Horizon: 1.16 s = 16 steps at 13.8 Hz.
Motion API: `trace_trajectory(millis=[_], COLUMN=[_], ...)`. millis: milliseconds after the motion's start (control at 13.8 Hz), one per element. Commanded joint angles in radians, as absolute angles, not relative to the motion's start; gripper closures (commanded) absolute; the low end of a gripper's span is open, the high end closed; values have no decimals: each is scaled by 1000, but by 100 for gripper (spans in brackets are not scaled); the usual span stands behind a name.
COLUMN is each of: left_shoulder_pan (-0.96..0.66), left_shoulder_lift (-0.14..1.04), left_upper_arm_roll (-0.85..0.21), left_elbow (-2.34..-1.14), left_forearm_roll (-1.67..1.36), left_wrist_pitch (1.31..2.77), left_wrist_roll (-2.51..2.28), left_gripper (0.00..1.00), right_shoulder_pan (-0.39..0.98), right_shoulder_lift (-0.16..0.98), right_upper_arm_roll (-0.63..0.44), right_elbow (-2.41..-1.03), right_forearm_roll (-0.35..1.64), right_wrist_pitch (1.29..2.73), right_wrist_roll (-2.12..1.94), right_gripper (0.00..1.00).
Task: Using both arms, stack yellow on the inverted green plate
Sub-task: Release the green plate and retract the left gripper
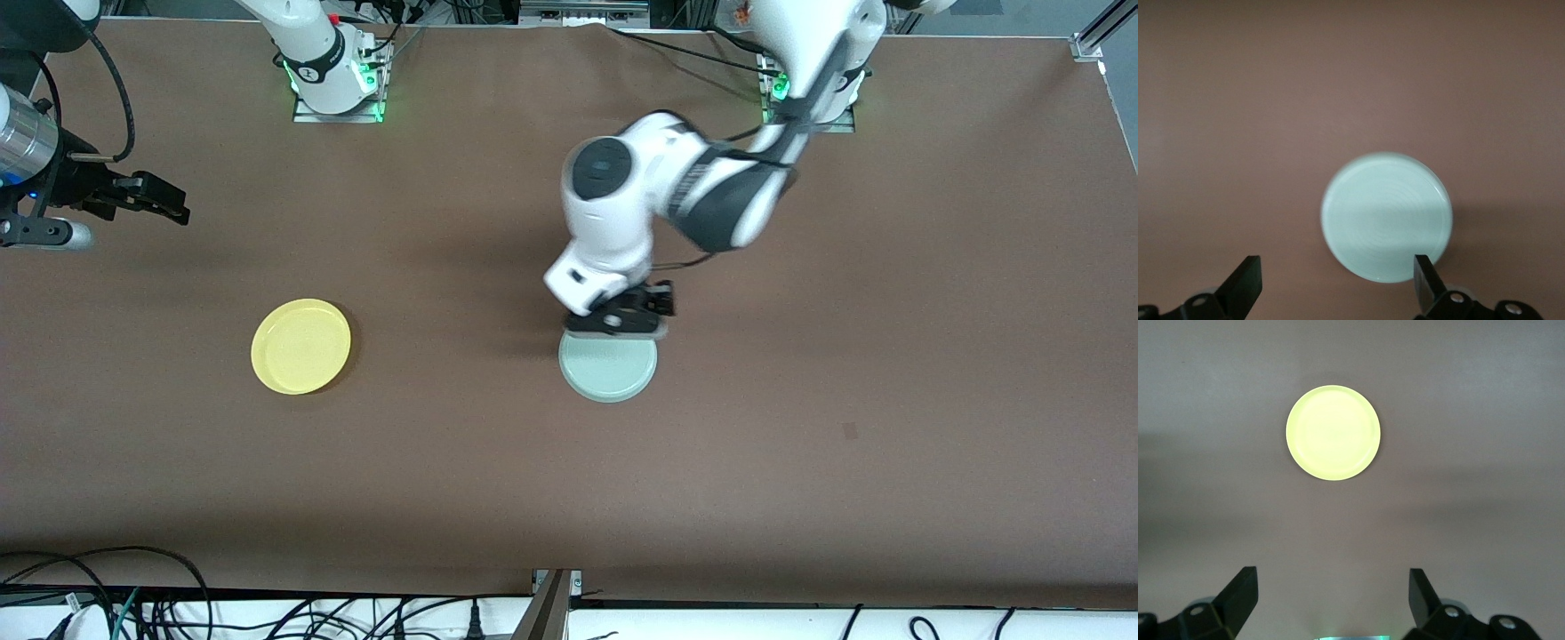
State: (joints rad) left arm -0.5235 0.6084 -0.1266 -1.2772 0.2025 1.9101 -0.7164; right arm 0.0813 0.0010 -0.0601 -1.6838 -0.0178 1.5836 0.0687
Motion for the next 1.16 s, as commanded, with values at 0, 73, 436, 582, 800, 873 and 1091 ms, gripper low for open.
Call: trace_trajectory(millis=[0,73,436,582,800,873,1091], left_shoulder_pan=[-353,-294,-56,32,109,127,170], left_shoulder_lift=[476,442,296,267,206,184,141], left_upper_arm_roll=[-140,-140,-140,-140,-140,-138,-138], left_elbow=[-1362,-1374,-1433,-1437,-1480,-1497,-1522], left_forearm_roll=[86,65,26,-15,-31,-29,-29], left_wrist_pitch=[1888,1885,1751,1682,1628,1611,1560], left_wrist_roll=[-684,-684,-478,-373,-221,-175,-59], left_gripper=[0,0,0,0,0,0,0], right_shoulder_pan=[77,77,52,51,32,5,-60], right_shoulder_lift=[11,17,145,231,365,403,520], right_upper_arm_roll=[-64,-66,-80,-80,-81,-80,-80], right_elbow=[-1657,-1657,-1663,-1660,-1680,-1690,-1703], right_forearm_roll=[-6,-8,-40,-51,-43,-34,109], right_wrist_pitch=[1565,1566,1696,1718,1872,1923,2066], right_wrist_roll=[72,71,58,43,35,31,-71], right_gripper=[0,0,0,0,0,0,0])
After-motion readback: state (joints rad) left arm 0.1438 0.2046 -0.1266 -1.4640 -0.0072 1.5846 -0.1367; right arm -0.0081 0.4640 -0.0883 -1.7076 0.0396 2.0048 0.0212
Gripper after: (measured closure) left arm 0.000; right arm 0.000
